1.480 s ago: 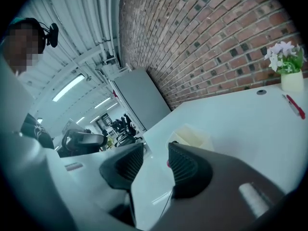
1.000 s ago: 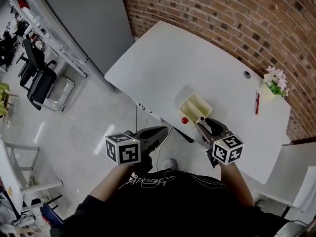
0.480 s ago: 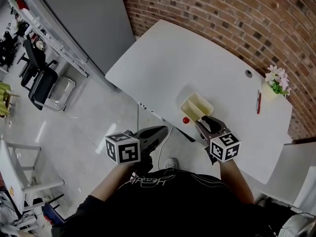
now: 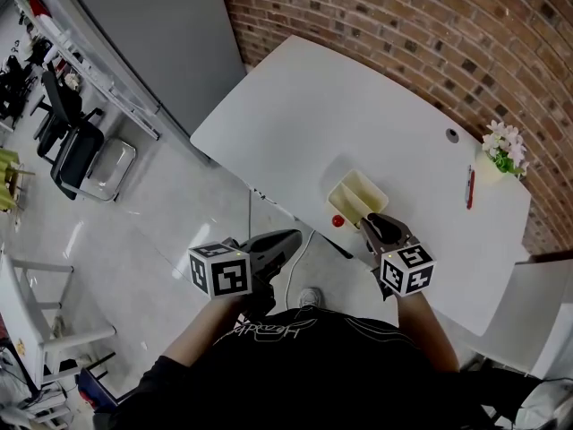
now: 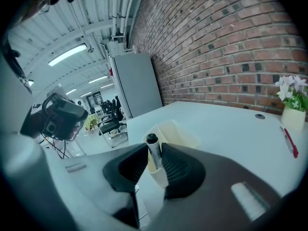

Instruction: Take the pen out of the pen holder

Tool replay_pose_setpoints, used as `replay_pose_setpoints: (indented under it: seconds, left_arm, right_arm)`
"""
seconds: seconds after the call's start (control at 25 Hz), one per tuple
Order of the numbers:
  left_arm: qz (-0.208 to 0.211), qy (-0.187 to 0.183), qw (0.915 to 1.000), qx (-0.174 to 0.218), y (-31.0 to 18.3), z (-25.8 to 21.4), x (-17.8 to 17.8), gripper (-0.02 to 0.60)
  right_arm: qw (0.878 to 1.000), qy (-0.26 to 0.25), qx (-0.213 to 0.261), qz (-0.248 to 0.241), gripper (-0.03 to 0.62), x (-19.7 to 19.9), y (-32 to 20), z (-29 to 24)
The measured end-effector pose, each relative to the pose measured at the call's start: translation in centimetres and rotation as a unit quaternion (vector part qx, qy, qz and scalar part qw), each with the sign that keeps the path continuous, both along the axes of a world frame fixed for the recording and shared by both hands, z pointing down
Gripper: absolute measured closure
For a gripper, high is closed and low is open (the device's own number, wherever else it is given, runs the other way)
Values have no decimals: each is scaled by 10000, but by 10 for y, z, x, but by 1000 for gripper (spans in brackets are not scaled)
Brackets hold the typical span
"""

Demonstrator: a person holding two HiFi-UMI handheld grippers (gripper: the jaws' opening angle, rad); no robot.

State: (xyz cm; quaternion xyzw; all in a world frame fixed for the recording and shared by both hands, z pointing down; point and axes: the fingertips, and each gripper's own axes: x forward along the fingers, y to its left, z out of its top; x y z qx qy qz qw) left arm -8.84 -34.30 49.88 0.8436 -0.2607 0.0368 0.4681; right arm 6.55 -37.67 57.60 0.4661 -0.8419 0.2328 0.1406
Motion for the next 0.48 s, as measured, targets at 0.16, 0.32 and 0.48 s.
replay_pose_setpoints:
  seconds: [0.16, 0.32, 0.48]
  left_arm:
    - [-29, -37, 10000, -3, -3, 2, -2, 578]
    - [-32, -43, 10000, -10, -4, 2, -2, 578]
    - [-36, -56, 10000, -15, -4, 2, -3, 578]
  right_arm:
    - [9999, 54, 49, 88, 516, 2, -2, 1]
    - [9999, 64, 53, 136, 517, 4, -3, 0]
    - [9998, 31, 81, 181, 519, 4, -5, -2]
